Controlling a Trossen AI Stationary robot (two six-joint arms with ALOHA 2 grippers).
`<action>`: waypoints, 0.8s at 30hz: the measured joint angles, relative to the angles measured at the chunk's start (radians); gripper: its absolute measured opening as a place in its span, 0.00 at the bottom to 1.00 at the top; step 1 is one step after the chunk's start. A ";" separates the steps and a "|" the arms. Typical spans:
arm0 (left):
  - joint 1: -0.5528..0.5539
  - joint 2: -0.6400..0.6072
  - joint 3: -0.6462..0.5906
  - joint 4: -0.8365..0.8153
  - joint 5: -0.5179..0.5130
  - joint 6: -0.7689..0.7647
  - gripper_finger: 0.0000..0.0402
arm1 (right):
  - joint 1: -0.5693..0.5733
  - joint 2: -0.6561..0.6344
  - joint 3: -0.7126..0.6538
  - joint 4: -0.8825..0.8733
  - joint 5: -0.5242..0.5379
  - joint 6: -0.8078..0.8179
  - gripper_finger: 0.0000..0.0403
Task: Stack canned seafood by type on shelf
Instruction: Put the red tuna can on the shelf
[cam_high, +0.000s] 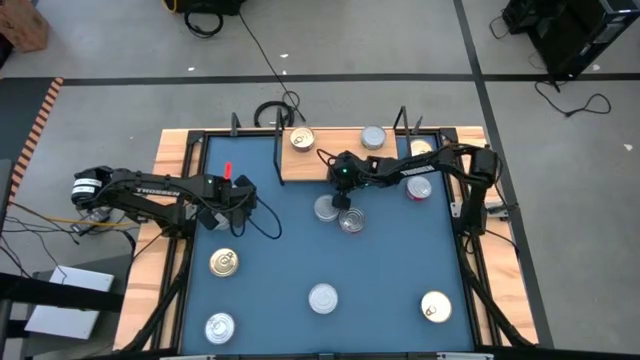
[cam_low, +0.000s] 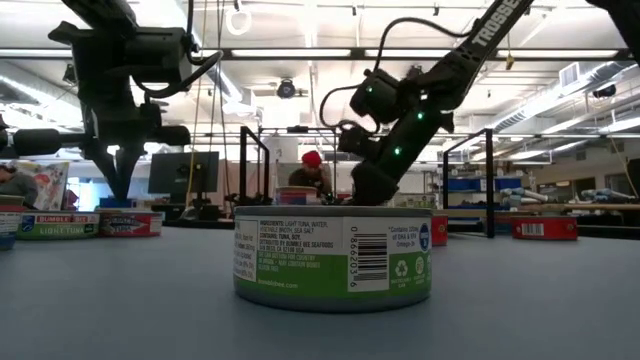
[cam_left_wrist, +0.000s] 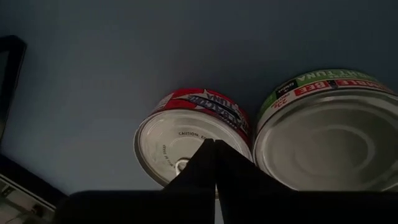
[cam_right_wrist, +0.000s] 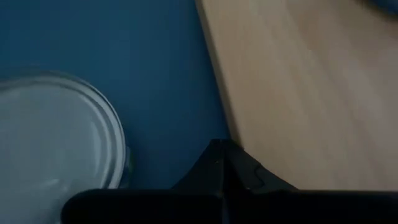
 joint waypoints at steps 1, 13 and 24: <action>0.000 0.000 0.000 -0.006 0.000 -0.001 0.01 | 0.002 -0.012 0.000 -0.007 0.000 0.000 0.01; 0.062 0.000 0.000 0.005 -0.001 -0.100 0.01 | 0.085 -0.137 0.000 -0.101 0.018 -0.041 0.01; 0.132 0.000 -0.008 0.078 -0.017 -0.028 0.01 | 0.153 -0.143 0.000 -0.114 0.019 -0.046 0.01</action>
